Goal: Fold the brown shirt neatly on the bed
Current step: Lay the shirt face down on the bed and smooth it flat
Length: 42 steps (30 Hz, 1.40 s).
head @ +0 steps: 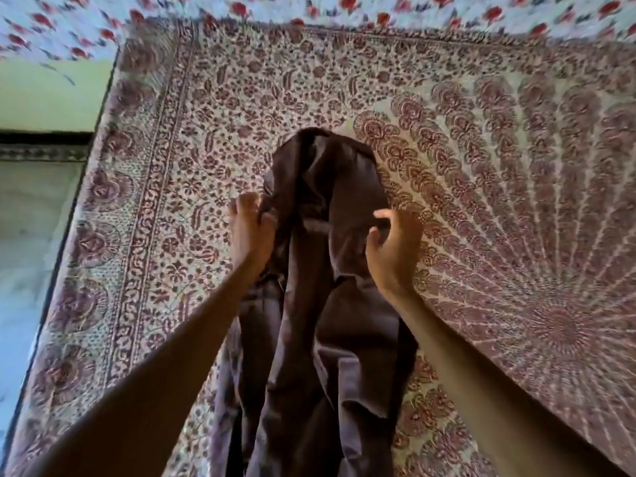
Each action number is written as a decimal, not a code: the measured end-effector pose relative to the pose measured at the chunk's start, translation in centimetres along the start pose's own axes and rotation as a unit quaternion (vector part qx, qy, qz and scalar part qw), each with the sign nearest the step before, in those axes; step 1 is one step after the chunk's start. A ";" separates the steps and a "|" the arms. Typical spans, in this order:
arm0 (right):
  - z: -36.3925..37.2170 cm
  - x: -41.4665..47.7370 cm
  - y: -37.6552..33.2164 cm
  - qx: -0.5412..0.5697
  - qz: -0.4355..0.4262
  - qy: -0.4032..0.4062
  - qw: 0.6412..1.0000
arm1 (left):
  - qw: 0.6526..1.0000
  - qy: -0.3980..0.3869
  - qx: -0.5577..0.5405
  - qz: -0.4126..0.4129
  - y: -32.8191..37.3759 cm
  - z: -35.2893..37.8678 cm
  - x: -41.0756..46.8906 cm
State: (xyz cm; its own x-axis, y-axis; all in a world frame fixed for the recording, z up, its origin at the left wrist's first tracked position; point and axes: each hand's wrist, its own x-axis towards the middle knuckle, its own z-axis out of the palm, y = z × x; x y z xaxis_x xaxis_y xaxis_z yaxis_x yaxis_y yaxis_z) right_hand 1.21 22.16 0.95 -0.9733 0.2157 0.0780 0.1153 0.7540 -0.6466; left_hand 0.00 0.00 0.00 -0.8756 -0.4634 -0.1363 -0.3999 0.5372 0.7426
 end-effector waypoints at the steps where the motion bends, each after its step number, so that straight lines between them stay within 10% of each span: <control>1: 1.0 0.8 0.6 -0.040 0.015 -0.002 0.999 | 1.000 -0.004 0.016 -0.022 -0.6 0.6 1.3; 7: 3.2 3.8 0.6 -0.023 0.177 -0.046 0.983 | 0.981 -0.072 0.099 -0.148 -0.8 2.4 6.0; 18: -4.2 2.9 -4.8 0.096 0.189 -0.077 0.974 | 0.983 -0.116 -0.073 -0.123 5.6 -2.1 2.5; 27: -10.3 -0.7 -9.1 0.174 0.088 -0.091 0.977 | 0.935 -0.218 0.279 0.002 6.1 -2.5 0.6; 33: -16.6 -2.4 -10.7 0.149 0.028 -0.045 0.987 | 0.987 -0.152 0.013 -0.053 10.1 -5.8 -2.0; 42: -30.6 -5.1 -12.8 0.096 0.040 0.077 0.992 | 0.925 -0.364 -0.057 -0.095 17.0 -17.4 -8.2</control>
State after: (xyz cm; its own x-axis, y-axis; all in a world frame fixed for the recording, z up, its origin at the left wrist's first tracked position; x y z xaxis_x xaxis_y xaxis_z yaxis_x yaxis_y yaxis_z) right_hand 10.80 30.38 32.11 -0.9192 0.3732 0.1259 0.1370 0.6025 -0.7863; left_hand 5.11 0.70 25.17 -0.7589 0.0772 -0.6467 -0.5711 0.3982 0.7178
